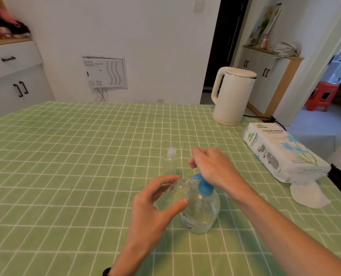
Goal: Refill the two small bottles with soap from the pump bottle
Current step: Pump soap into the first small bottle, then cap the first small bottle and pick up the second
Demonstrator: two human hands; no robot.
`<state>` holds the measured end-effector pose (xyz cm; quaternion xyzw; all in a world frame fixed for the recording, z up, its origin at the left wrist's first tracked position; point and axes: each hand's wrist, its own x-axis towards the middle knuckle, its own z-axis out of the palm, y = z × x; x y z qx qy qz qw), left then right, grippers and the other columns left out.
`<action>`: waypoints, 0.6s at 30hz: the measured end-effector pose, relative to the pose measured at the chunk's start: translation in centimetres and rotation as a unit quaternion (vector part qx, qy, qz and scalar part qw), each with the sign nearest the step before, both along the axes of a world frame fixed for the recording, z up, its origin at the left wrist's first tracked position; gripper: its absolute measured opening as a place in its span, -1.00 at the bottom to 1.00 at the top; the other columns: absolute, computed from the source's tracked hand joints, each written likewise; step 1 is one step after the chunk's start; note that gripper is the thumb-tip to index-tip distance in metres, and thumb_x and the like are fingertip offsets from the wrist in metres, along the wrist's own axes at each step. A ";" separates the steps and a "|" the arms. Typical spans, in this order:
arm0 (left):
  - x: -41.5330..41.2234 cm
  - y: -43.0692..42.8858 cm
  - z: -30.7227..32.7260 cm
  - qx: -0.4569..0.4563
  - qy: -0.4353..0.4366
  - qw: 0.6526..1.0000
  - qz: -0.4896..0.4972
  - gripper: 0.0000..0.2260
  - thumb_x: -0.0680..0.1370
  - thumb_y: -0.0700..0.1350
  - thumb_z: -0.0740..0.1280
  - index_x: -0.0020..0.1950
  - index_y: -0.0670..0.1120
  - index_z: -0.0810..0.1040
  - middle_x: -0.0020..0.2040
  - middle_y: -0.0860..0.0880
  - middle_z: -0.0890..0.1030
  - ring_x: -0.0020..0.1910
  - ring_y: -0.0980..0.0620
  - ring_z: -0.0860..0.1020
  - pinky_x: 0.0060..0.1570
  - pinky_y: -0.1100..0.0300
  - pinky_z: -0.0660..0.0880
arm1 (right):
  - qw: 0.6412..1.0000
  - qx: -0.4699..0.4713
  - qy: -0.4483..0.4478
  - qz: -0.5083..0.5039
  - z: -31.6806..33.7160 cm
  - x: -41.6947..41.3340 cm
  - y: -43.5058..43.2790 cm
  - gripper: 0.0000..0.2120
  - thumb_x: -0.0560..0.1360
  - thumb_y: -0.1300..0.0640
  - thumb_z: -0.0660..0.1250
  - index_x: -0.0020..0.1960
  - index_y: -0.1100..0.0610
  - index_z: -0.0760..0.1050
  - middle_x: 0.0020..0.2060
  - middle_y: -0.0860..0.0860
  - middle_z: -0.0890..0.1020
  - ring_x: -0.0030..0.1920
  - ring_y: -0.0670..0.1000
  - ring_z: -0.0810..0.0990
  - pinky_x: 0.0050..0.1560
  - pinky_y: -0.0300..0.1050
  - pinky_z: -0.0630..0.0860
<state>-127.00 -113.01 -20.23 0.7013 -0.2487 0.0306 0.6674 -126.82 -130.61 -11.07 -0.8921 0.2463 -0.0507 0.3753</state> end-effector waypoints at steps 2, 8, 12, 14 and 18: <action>0.0 0.1 0.0 -0.009 0.007 1.000 -0.003 -0.57 0.34 -0.05 0.65 0.16 0.21 0.69 0.13 0.14 0.76 0.18 0.11 0.72 0.23 0.43 0.50 | 1.000 0.016 -0.003 0.001 0.2 0.0 -0.1 -0.47 0.66 -0.10 0.10 0.12 0.27 0.69 0.10 0.17 0.77 0.17 0.20 0.71 0.27 0.14 0.59; 0.2 0.6 0.0 -0.034 0.044 0.998 -0.010 -0.58 0.34 0.03 0.62 0.18 0.20 0.70 0.16 0.12 0.76 0.22 0.11 0.70 0.30 0.24 0.56 | 0.999 0.035 0.010 0.019 0.6 0.4 -0.5 -0.49 0.67 -0.16 0.12 -0.02 0.11 0.74 -0.10 -0.16 0.76 0.00 -0.08 0.72 0.01 -0.09 0.56; 0.8 1.5 -0.1 -0.027 0.062 0.998 0.007 -0.60 0.35 0.09 0.58 0.18 0.25 0.68 0.19 0.17 0.75 0.26 0.14 0.68 0.33 0.01 0.52 | 0.999 0.010 0.005 0.051 1.8 1.1 -0.8 -0.48 0.66 -0.16 0.20 -0.02 0.24 0.72 -0.18 0.01 0.78 -0.16 -0.01 0.74 0.05 0.00 0.64; 1.3 2.2 -0.2 -0.020 0.067 0.997 0.025 -0.59 0.35 0.10 0.59 0.18 0.28 0.67 0.20 0.20 0.74 0.26 0.16 0.67 0.32 0.00 0.52 | 0.996 -0.053 0.000 0.072 2.4 1.8 -0.8 -0.53 0.64 -0.13 0.28 -0.06 0.28 0.67 -0.22 0.16 0.74 -0.24 0.14 0.68 0.03 0.05 0.66; 3.0 4.2 -0.9 -0.028 0.098 0.994 0.047 -0.57 0.38 0.04 0.60 0.23 0.25 0.67 0.23 0.18 0.73 0.26 0.14 0.68 0.32 0.03 0.53 | 0.984 -0.131 0.023 0.121 3.4 3.6 0.0 -0.79 0.61 -0.07 0.42 0.11 0.05 0.68 -0.04 0.00 0.78 0.05 0.10 0.77 0.11 0.05 0.68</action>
